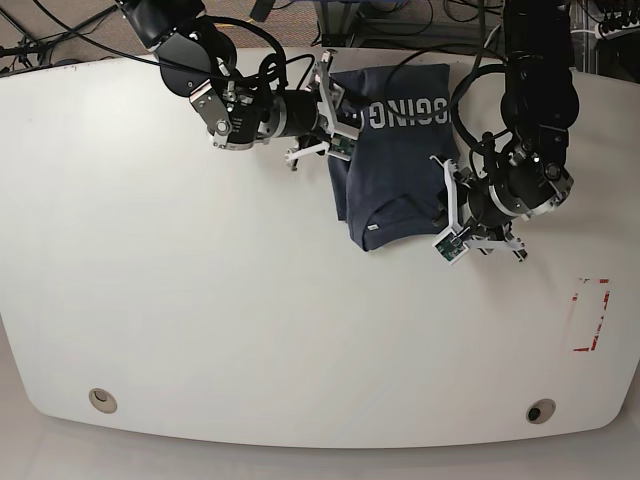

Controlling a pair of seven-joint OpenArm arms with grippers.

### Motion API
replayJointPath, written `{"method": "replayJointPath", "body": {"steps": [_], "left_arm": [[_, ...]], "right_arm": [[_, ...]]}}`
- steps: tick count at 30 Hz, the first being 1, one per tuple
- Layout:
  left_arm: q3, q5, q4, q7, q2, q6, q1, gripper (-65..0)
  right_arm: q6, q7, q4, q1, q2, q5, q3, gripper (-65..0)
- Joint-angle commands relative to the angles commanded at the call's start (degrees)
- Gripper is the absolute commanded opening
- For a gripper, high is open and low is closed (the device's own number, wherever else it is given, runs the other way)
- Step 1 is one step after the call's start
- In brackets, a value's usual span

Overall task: Fold the T-shirt properly
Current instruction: 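Carry the folded bundle with the left gripper to the table's edge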

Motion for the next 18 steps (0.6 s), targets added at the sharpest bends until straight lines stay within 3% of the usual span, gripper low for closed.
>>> {"method": "replayJointPath", "body": {"steps": [3, 6, 10, 13, 18], "left_arm": [[-1.32, 0.0, 0.0, 0.0, 3.16, 0.0, 0.7, -46.1], [-1.32, -0.09, 0.35, 0.0, 4.22, 0.0, 3.25, -46.1], [-0.44, -0.18, 0.53, -2.46, 6.51, 0.0, 4.13, -45.8], [0.7, -0.09, 0.79, -6.07, 8.44, 3.3, 5.89, -42.1], [1.85, 0.0, 0.44, -13.27, 9.05, 11.74, 8.35, -34.2]], "right_arm": [[0.44, 0.0, 0.18, 1.14, 0.0, 0.53, 0.35, -43.6], [0.44, 0.0, 1.23, 1.14, 0.26, 0.62, 0.53, -43.9], [0.35, 0.0, 1.76, 1.93, 3.34, 0.62, 1.14, -43.9], [0.35, 0.0, 2.37, 0.62, 4.22, 2.81, 6.24, -43.9], [0.53, 0.0, 2.64, -1.67, 4.31, 8.18, 18.81, -43.6]]}}
